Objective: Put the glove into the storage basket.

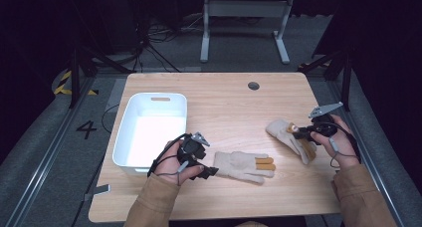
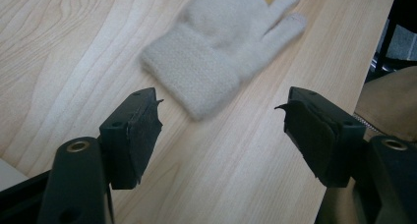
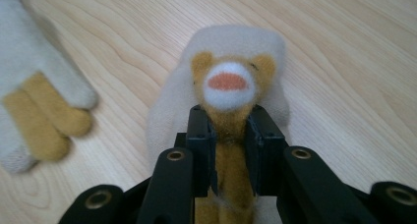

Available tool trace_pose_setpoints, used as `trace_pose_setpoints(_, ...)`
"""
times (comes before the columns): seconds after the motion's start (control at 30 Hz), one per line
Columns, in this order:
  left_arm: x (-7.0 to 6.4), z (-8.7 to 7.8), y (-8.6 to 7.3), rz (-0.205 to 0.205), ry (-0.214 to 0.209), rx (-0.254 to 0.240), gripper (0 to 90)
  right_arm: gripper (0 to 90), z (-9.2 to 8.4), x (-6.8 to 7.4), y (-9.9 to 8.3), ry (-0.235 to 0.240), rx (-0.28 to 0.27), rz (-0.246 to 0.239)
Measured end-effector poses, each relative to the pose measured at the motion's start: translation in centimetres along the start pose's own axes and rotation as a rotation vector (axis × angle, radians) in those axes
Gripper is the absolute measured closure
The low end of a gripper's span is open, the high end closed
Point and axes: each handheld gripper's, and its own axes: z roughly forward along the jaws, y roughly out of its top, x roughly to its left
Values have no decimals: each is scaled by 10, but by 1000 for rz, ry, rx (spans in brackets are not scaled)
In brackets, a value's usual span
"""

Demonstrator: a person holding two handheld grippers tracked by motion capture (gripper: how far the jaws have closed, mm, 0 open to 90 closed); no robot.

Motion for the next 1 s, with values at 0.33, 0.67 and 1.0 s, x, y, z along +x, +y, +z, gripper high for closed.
trace_pose_setpoints(0.33,0,2,6,2,-2,-6,303,754,-15,14,3,33,8,-57)
trace_pose_setpoints(0.67,0,4,8,5,-5,-1,301,754,-24,27,10,77,-13,-109)
trace_pose_setpoints(1.0,-1,4,7,7,-6,3,301,753,-31,40,18,115,-46,-157)
